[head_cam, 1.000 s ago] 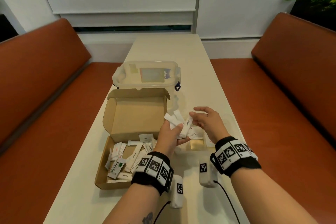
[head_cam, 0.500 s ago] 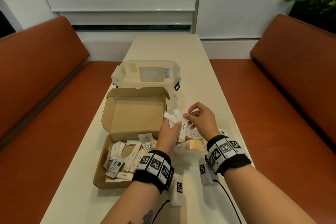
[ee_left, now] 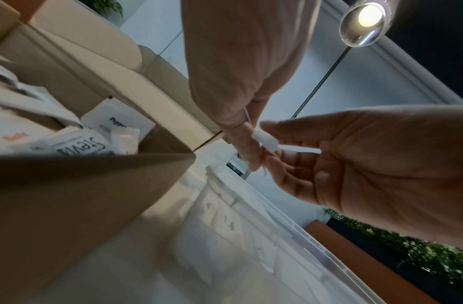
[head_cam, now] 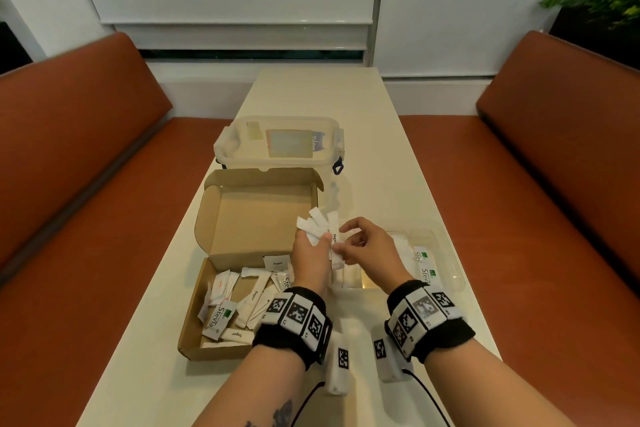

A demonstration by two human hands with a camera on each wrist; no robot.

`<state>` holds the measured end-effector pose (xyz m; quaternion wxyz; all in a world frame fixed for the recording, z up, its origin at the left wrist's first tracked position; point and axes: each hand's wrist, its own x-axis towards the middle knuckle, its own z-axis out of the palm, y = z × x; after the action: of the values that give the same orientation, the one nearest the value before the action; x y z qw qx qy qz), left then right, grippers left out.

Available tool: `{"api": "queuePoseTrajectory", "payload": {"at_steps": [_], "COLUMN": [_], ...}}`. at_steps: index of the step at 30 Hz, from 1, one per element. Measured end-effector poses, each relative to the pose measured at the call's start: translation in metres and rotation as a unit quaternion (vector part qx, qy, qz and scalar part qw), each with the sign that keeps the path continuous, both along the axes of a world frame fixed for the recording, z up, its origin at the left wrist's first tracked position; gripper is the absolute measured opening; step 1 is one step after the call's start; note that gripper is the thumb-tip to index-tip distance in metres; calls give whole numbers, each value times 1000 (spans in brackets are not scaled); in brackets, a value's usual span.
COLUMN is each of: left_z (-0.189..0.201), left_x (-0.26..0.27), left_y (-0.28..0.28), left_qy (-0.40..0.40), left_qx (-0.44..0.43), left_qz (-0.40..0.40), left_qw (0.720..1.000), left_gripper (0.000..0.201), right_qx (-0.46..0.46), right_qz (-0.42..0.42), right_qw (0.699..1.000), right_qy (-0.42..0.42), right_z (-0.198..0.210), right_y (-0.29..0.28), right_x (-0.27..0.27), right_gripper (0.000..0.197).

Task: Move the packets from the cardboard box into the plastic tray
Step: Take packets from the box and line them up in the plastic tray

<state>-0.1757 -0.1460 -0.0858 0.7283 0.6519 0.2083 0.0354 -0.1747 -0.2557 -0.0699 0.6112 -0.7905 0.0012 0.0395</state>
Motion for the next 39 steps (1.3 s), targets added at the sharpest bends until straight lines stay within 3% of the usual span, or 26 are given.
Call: {"api": "queuePoseTrajectory", "payload": {"at_steps": [3,9,12,16,19,21,26,30,36,39], "left_z": [0,-4,-5,-3,-3,-3,-2,-3,-5,-5], "left_x": [-2,-4,-4,-5,-6,-7,-9,-9,-11,-11], "left_y": [0,2,2,6,9,10,11,16,19,18], "left_qy": [-1,-3,-7,-17,-25,-30,-44,-51,-50,-47], "left_qx": [7,-12,-29,-35,-36,-42,-44,-50,-53,-52], "left_qz": [4,10,18,48,52,52,59,61,58,50], "left_qw": [1000,1000,999,998,998,997,996,996,996,996], "left_gripper": [28,27,23,19,19,19,17,18,18,18], "right_qx": [-11,-16,3,10,-87,-171,-334,-466,-482,-455], "right_qz": [4,38,58,11,-19,7,47,57,29,39], "right_qw": [1000,999,998,1000,996,985,941,882,875,890], "right_qy": [0,3,19,24,26,30,-9,-51,-32,0], "right_z": [0,4,5,4,-6,-16,-38,-40,-36,-37], "right_y": [6,3,-3,-15,-22,-19,0,7,5,5], "right_x": [-2,-3,-2,3,9,10,9,8,9,10], "right_gripper": [32,23,30,34,34,37,41,35,31,32]}}
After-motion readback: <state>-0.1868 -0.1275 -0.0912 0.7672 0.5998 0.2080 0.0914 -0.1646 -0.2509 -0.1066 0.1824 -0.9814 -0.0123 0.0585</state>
